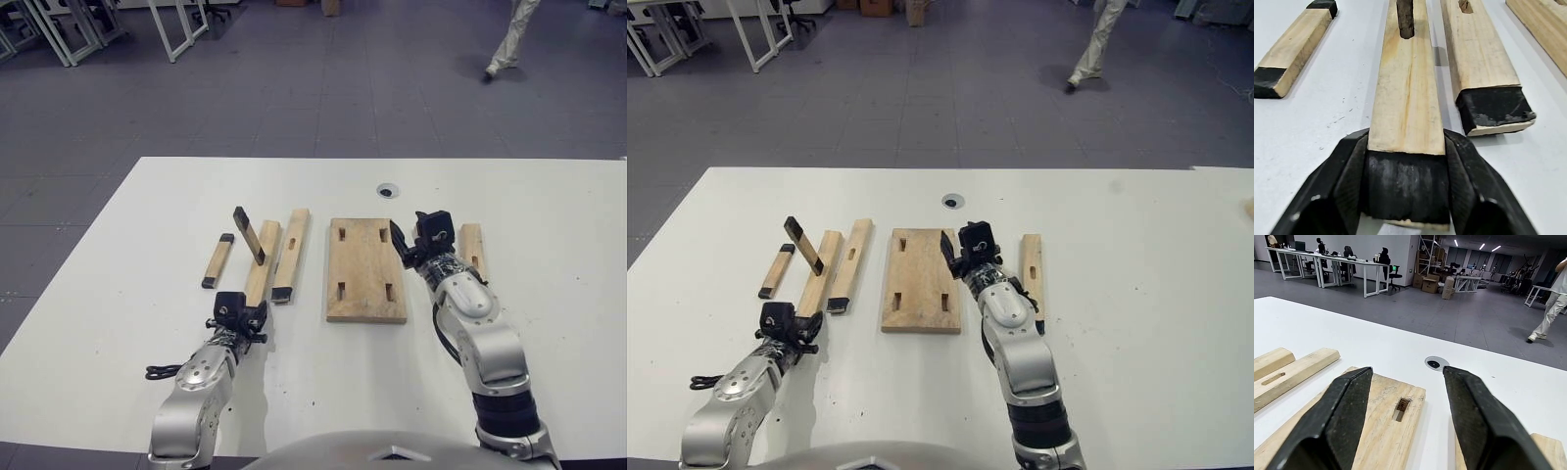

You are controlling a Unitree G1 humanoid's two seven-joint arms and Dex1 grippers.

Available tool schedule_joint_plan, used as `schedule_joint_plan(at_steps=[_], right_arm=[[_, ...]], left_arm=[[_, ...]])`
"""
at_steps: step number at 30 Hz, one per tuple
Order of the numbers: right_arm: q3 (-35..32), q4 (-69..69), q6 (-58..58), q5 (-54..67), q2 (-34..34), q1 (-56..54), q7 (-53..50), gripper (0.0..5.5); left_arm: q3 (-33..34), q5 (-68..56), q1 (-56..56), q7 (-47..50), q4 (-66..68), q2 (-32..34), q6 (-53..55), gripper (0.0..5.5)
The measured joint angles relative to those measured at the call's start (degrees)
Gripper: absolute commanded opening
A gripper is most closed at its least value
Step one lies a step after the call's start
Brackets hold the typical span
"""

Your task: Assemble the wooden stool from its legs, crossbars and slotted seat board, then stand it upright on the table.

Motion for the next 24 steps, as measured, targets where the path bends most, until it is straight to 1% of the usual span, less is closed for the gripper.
schedule_joint_plan(at_steps=[3,5,6,7,8,9,10,11,12,14,16,18,19,21,24], right_arm=[[-3.1,0.3,1.4,1.0,0.0,-0.8,-0.2,2.63],[-6.2,2.0,3.8,1.1,-0.7,-2.8,-1.3,2.63],[-7.9,3.6,5.0,1.1,-1.9,-4.3,-1.5,2.63],[-9.6,4.6,5.2,1.5,-3.0,-5.4,-1.2,2.83],[-11.5,5.7,5.6,2.4,-4.1,-6.9,-0.7,2.99],[-14.8,7.0,6.9,5.2,-5.2,-9.0,1.3,3.17],[-17.1,7.4,8.4,8.5,-5.5,-10.4,3.1,3.38],[-19.5,7.4,11.6,13.1,-5.1,-11.8,5.2,3.56],[-21.8,7.3,16.2,19.9,-4.0,-13.4,8.1,3.68],[-24.8,7.2,23.8,32.0,-1.4,-15.7,12.3,3.68],[-29.4,7.4,30.4,46.1,-0.3,-19.3,15.8,3.68],[-33.8,9.1,34.7,58.1,-0.5,-23.7,16.8,3.68],[-36.4,11.2,37.1,65.3,-0.8,-26.5,16.3,3.68],[-39.4,14.6,39.4,76.0,-2.2,-31.1,12.8,3.68],[-39.7,17.7,39.5,85.9,-2.5,-31.5,6.8,3.68]], left_arm=[[0.1,-1.6,-1.6,-1.9,1.8,-1.2,-3.4,2.03],[1.7,-6.1,-4.1,-2.4,0.9,-4.2,-3.8,2.03],[3.7,-9.0,-8.4,-2.2,-1.0,-4.9,-3.6,2.03],[5.8,-10.3,-13.3,-1.7,-2.7,-4.6,-3.6,2.03],[8.3,-11.5,-19.0,-0.8,-4.5,-3.5,-3.5,2.03],[11.2,-13.4,-25.9,0.2,-5.7,-1.6,-2.8,2.03],[13.0,-15.3,-30.6,0.3,-6.1,-0.4,-1.6,2.03],[14.7,-20.2,-33.8,0.4,-5.9,-0.3,0.8,2.03],[15.8,-27.5,-35.6,0.3,-4.7,-1.8,4.4,2.03],[16.3,-39.4,-36.0,0.0,-1.8,-4.4,11.0,2.03],[16.2,-51.1,-36.0,-1.8,0.2,-4.7,15.8,2.03],[16.2,-61.7,-36.9,-2.8,1.7,-4.6,18.4,2.03],[16.1,-68.0,-38.1,-2.8,2.9,-4.3,19.3,2.03],[15.7,-77.5,-41.5,-2.8,3.7,-2.9,19.8,2.03],[13.5,-83.4,-41.9,-1.1,3.7,-1.5,19.3,2.03]])
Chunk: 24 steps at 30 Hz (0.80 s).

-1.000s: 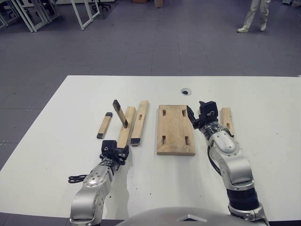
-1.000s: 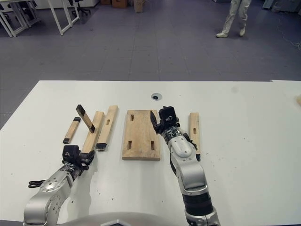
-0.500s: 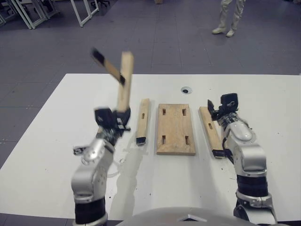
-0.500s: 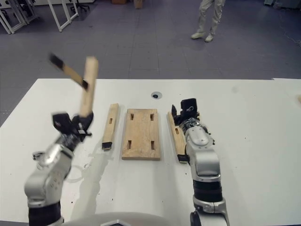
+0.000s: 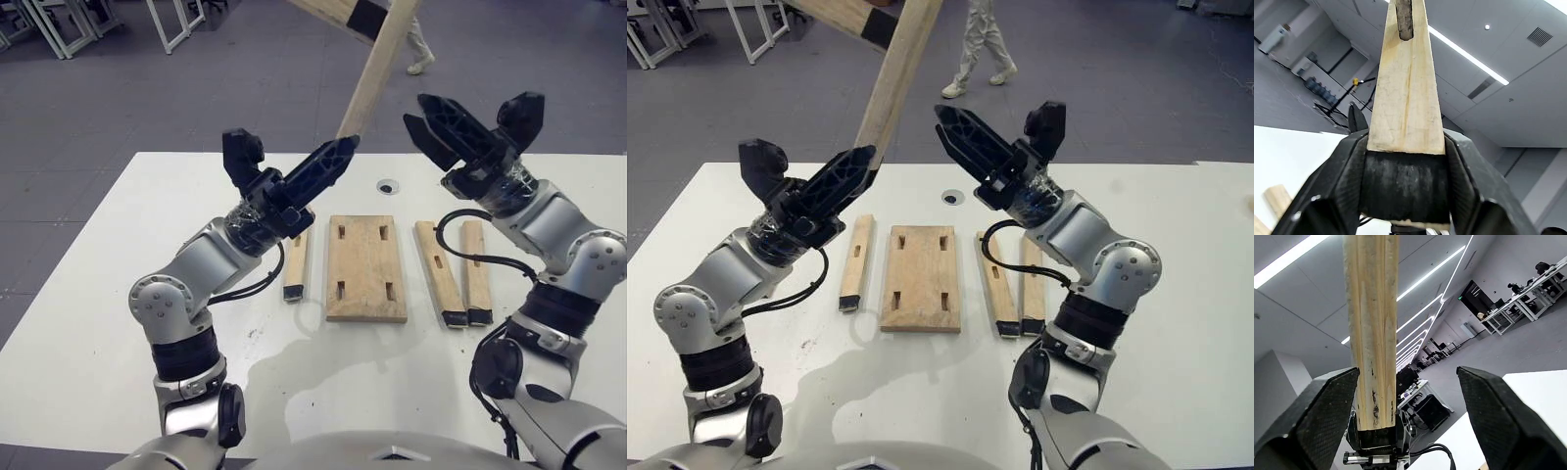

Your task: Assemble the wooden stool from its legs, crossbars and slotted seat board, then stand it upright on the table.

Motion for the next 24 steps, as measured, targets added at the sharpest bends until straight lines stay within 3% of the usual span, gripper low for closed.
schedule_joint_plan(at_steps=[7,16,24], right_arm=[[6.2,1.0,-4.1,16.6,-2.5,-0.1,-8.6,3.68],[14.6,3.4,-4.9,22.6,-11.9,0.2,-9.8,2.03],[19.9,3.1,-5.3,24.8,-16.6,2.8,-7.9,2.02]], left_arm=[[-5.1,-2.1,2.5,1.3,-0.6,2.2,-1.7,2.03],[-6.9,-6.5,5.6,-1.5,-1.6,11.9,-1.1,2.03],[-9.0,-4.8,6.8,-7.7,-0.1,18.0,0.8,2.03]])
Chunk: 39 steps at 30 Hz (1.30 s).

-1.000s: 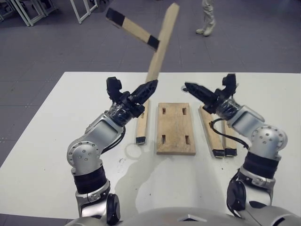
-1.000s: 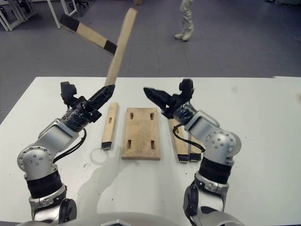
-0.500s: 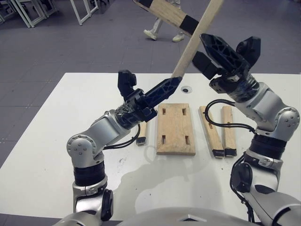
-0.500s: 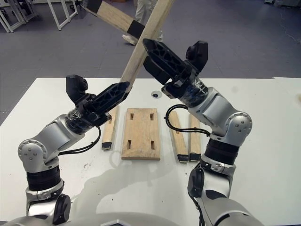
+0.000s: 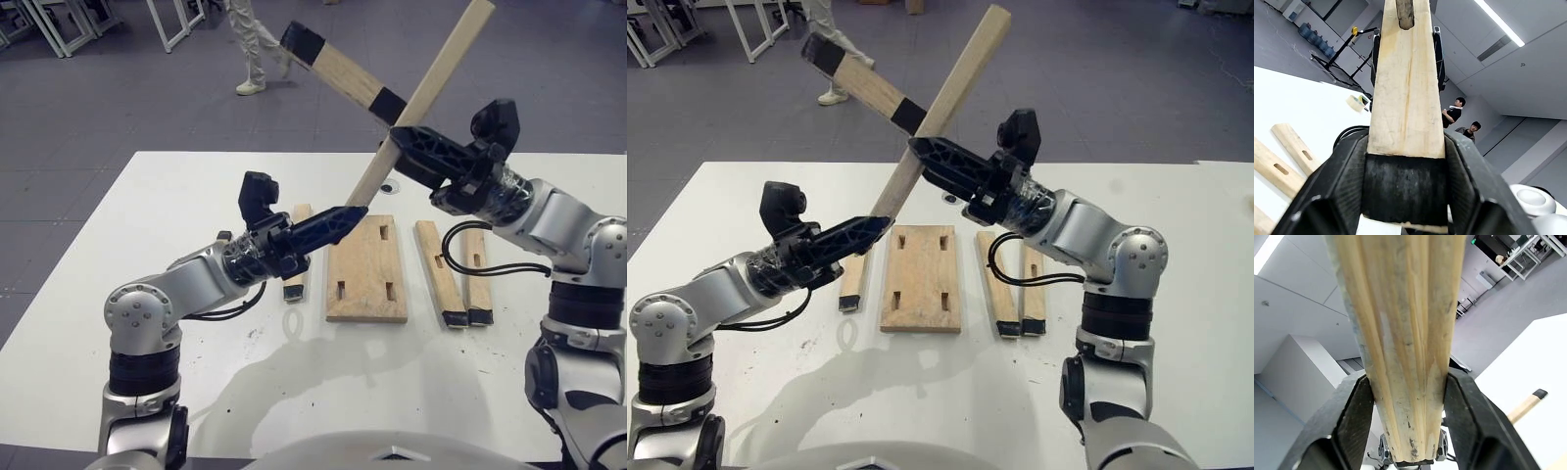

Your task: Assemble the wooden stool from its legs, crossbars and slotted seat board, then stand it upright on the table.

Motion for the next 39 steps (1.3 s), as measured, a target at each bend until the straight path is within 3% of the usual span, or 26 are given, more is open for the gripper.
schedule_joint_plan(at_steps=[7,14,19,23,27,29,33,35,39], right_arm=[[3.6,-0.3,4.7,1.2,-9.8,4.6,7.0,2.02],[5.0,0.0,3.9,0.9,-10.2,5.8,8.7,2.02],[4.3,0.2,2.7,-3.8,-11.2,5.8,11.3,2.02],[0.3,1.0,5.0,-9.7,-18.8,7.6,18.1,2.02],[-0.4,3.1,5.1,-15.5,-21.5,7.6,22.6,2.02],[-0.3,4.7,3.1,-18.4,-21.0,7.5,21.8,2.02],[-0.3,8.5,-6.4,-31.1,-17.7,5.1,15.9,2.02],[-0.3,9.7,-9.4,-36.0,-15.3,2.9,13.9,2.02],[-0.8,9.9,-10.7,-39.5,-12.6,0.4,13.7,2.02]], left_arm=[[-0.4,4.5,0.7,-8.9,2.7,4.6,4.1,2.03],[0.4,7.3,1.6,-9.2,0.8,4.8,2.6,3.46],[2.5,6.7,3.4,-8.7,1.9,5.0,1.9,3.46],[6.8,9.8,-0.2,-7.2,5.1,6.5,-1.9,3.46],[-4.4,33.8,-1.1,-7.2,1.3,10.8,-6.6,3.46],[-13.9,48.3,-1.9,-6.8,0.9,12.7,-9.5,3.46],[-38.9,79.8,-4.7,-7.2,0.7,15.4,-15.4,3.46],[-47.3,92.1,-8.0,-8.7,0.0,16.2,-19.5,3.46],[-50.7,101.9,-9.9,-10.3,1.8,14.3,-21.2,3.46]])
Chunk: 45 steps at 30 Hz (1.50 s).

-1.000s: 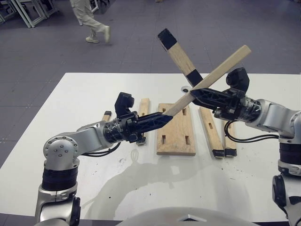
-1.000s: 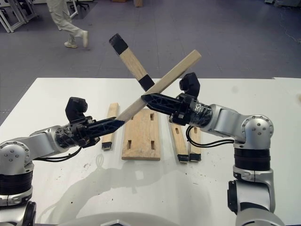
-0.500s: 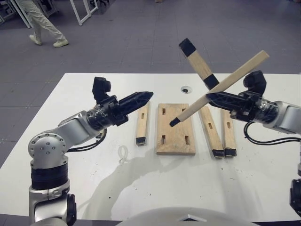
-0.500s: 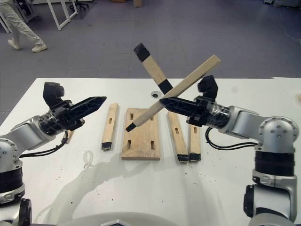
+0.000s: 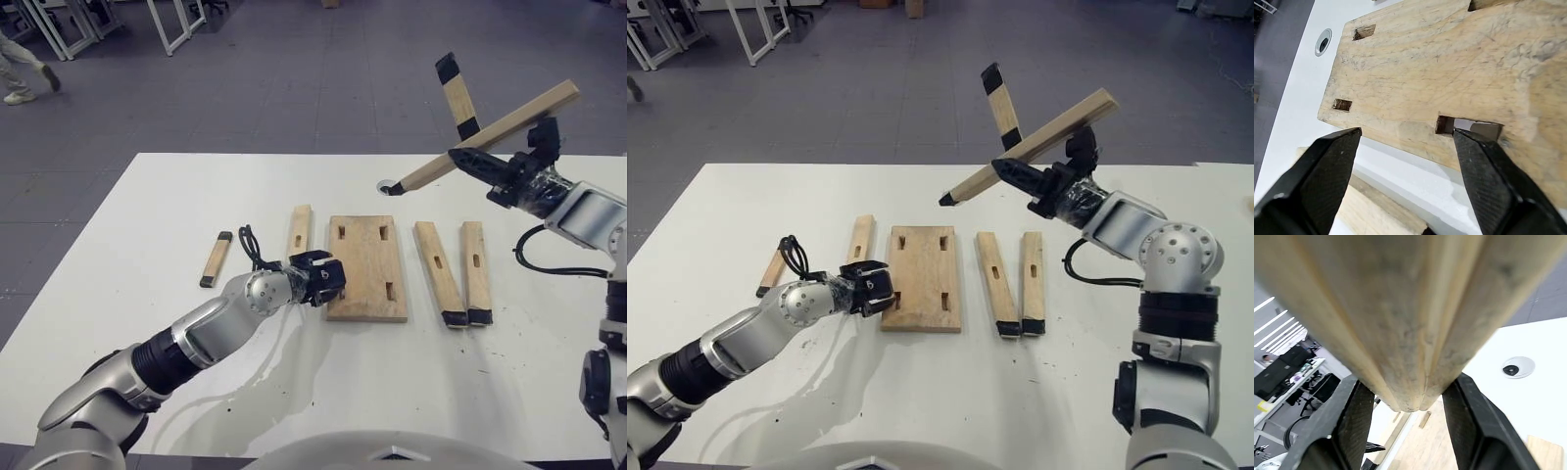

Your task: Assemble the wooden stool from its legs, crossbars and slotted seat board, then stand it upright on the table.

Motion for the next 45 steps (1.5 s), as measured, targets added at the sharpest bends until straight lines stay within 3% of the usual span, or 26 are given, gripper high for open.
schedule_joint_plan(at_steps=[6,11,13,17,21,27,31,45], right_arm=[[-0.1,0.0,-0.3,-6.2,1.9,0.0,0.9,2.02],[2.9,-0.4,-3.7,-14.9,2.1,0.2,7.1,2.02],[4.6,-1.5,-4.4,-17.1,1.9,1.7,12.0,2.02],[7.9,-8.3,-4.4,-17.6,-0.6,5.7,25.4,2.02],[9.0,-14.5,-3.5,-18.3,-1.6,9.0,28.5,2.02],[0.9,-29.4,4.0,-10.7,-3.1,21.6,23.3,2.02],[-0.8,-32.4,4.7,-10.2,-3.9,25.2,21.7,2.02],[9.4,-26.1,-6.9,-24.1,-2.8,28.1,27.0,2.02]], left_arm=[[1.0,2.1,1.0,-8.4,-5.0,-0.1,3.6,3.46],[2.4,0.0,2.5,-25.4,-14.2,13.2,-0.2,3.46],[4.4,0.2,3.8,-30.4,-13.5,19.4,-5.5,3.46],[8.4,2.3,5.8,-34.3,-6.2,24.1,-18.3,3.46],[11.1,3.4,7.4,-34.9,-4.3,23.6,-19.7,3.46],[14.7,4.5,15.0,-32.3,-12.1,20.3,-9.7,3.46],[16.5,5.1,18.1,-30.6,-15.2,18.5,-4.9,3.46],[17.1,7.2,18.1,-31.4,-14.8,16.4,-4.3,3.46]])
